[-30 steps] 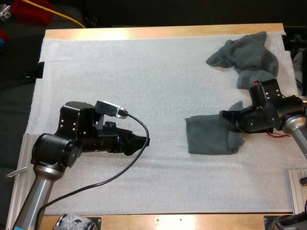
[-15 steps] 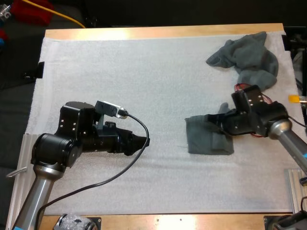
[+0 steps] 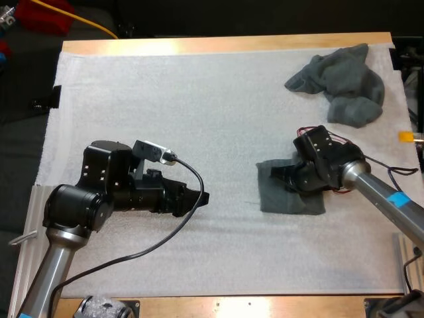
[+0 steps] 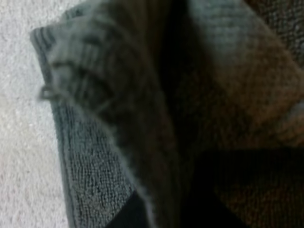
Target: Pick towel from pile, fold and stack
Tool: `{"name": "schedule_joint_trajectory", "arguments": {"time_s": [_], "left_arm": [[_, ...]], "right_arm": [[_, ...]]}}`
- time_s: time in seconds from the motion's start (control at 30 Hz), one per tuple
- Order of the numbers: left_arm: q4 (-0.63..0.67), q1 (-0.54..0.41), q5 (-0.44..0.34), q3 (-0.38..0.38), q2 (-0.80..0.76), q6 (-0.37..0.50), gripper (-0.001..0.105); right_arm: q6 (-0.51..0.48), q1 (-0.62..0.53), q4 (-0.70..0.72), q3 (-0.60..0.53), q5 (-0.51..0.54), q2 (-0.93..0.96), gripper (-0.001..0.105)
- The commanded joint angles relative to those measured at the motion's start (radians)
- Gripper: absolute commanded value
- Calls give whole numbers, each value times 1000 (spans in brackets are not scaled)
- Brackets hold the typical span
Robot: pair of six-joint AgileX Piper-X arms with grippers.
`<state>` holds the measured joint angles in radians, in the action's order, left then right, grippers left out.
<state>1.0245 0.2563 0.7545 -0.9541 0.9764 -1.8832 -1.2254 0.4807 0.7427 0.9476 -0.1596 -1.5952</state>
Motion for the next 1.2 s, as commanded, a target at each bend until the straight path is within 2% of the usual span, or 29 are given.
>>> {"name": "schedule_joint_trajectory", "arguments": {"time_s": [0.0, 0.1, 0.23, 0.33, 0.57, 0.7, 0.83, 0.93, 1.17], "left_arm": [[3, 3, 14, -5, -6, 0, 69], [3, 3, 14, -5, -6, 0, 69], [3, 3, 14, -5, -6, 0, 69], [3, 3, 14, -5, -6, 0, 69], [10, 3, 14, -5, -6, 0, 69], [10, 3, 14, -5, -6, 0, 69], [10, 3, 14, -5, -6, 0, 69], [10, 3, 18, -5, -6, -3, 69], [10, 3, 29, -5, -6, -3, 69]], "right_arm": [[15, 2, -6, 2, 8, -3, 7], [22, 2, -6, 2, 1, -21, 20], [18, 2, -13, 2, -32, -26, 44], [-13, 2, -36, 2, -103, -25, 54], [-34, 5, -50, 2, -201, -25, 55], [-34, 42, -95, 2, -235, -25, 55], [-25, 103, -152, 2, -225, -25, 55], [12, 132, -161, 2, -173, -25, 55], [44, 142, -161, 2, -149, -25, 55]]}}
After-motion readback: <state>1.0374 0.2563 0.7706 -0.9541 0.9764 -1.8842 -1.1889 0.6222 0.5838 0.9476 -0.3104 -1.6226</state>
